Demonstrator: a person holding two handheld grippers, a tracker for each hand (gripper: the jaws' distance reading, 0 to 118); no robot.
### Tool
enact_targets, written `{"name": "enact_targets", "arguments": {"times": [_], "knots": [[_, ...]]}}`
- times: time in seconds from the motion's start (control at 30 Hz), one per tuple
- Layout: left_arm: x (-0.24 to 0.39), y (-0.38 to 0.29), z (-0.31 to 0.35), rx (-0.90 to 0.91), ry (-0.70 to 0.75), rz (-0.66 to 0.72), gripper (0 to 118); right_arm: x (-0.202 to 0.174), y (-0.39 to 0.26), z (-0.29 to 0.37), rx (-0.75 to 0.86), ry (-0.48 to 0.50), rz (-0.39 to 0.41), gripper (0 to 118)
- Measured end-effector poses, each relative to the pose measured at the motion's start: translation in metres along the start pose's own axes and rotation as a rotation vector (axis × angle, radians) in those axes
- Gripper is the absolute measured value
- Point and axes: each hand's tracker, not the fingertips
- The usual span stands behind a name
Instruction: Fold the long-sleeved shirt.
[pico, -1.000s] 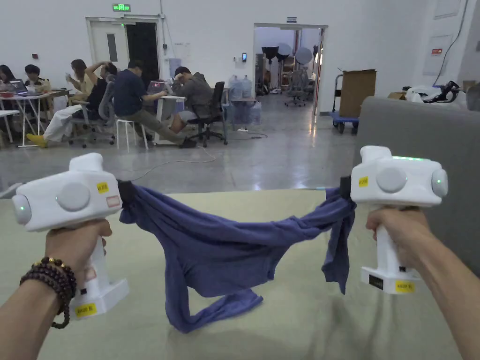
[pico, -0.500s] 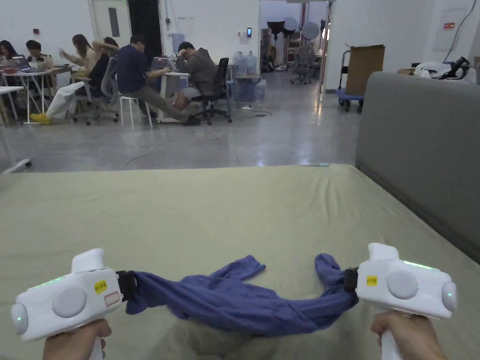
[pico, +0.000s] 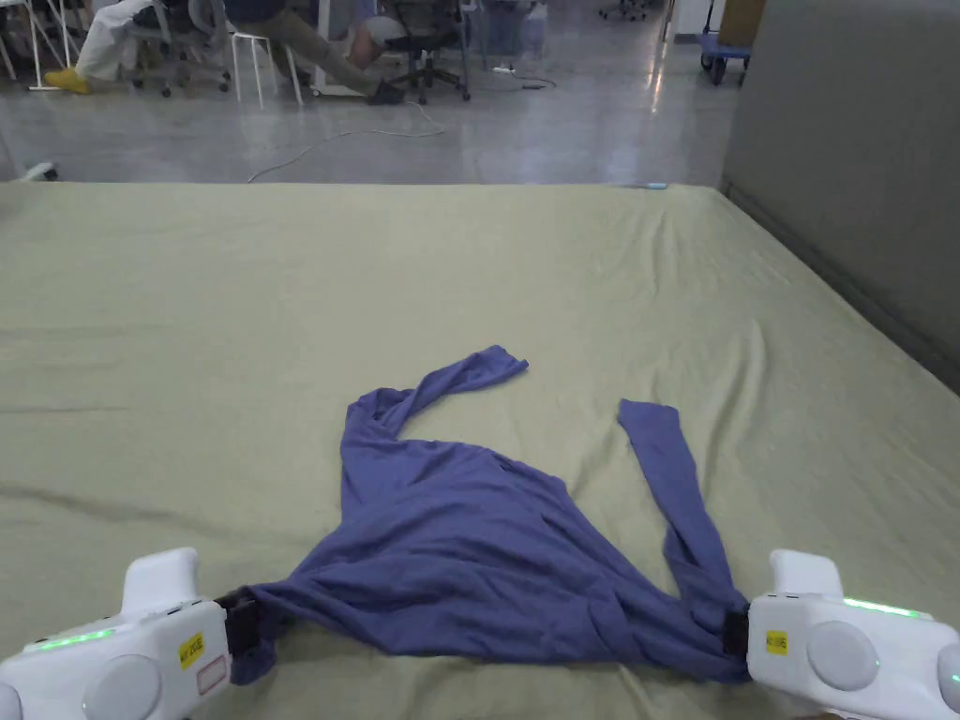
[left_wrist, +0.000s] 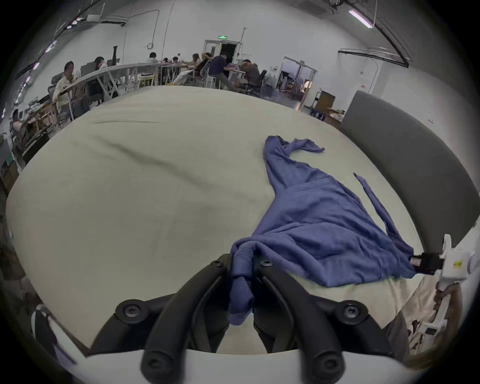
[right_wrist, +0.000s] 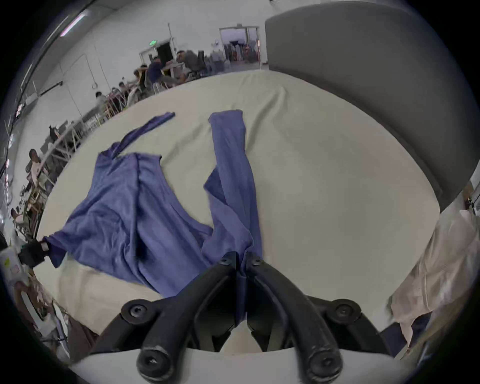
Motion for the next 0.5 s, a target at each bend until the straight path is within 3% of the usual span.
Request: {"name": "enact_targets", "arguments": {"times": [0.03, 0.07, 0.1, 0.13, 0.17, 0.2, 0.37, 0.4, 0.43, 0.47, 0.5], "knots": [[-0.002, 0.003, 0.0, 0.001, -0.015, 0.012, 29, -0.001, 0.002, 0.004, 0.011, 0.007, -0.004, 5], [-0.002, 0.006, 0.002, 0.003, -0.013, 0.01, 49, -0.001, 0.005, 0.01, 0.024, 0.016, -0.002, 15], [-0.001, 0.009, 0.005, 0.011, -0.001, 0.007, 73, -0.003, 0.009, 0.014, 0.039, 0.017, 0.006, 37], [0.004, 0.007, 0.014, 0.023, 0.018, -0.001, 99, -0.006, 0.014, 0.02, 0.062, -0.003, 0.023, 78], [0.004, 0.009, 0.019, 0.038, 0.03, -0.004, 112, -0.009, 0.019, 0.026, 0.078, -0.03, 0.033, 100], [0.003, 0.012, 0.025, 0.05, 0.03, -0.002, 117, -0.009, 0.023, 0.032, 0.09, -0.06, 0.046, 105], [0.024, 0.027, 0.055, 0.119, 0.052, -0.001, 118, -0.028, 0.043, 0.052, 0.149, -0.095, 0.087, 105], [0.032, 0.028, 0.059, 0.113, 0.057, -0.018, 117, -0.033, 0.045, 0.053, 0.149, -0.079, 0.12, 104], [0.039, 0.03, 0.059, 0.096, 0.076, -0.038, 109, -0.037, 0.045, 0.054, 0.172, -0.05, 0.152, 85], [0.044, 0.032, 0.056, 0.084, 0.081, -0.065, 79, -0.041, 0.043, 0.053, 0.183, -0.033, 0.177, 39], [0.048, 0.035, 0.051, 0.063, 0.093, -0.086, 17, -0.046, 0.043, 0.048, 0.17, -0.045, 0.159, 0]]}}
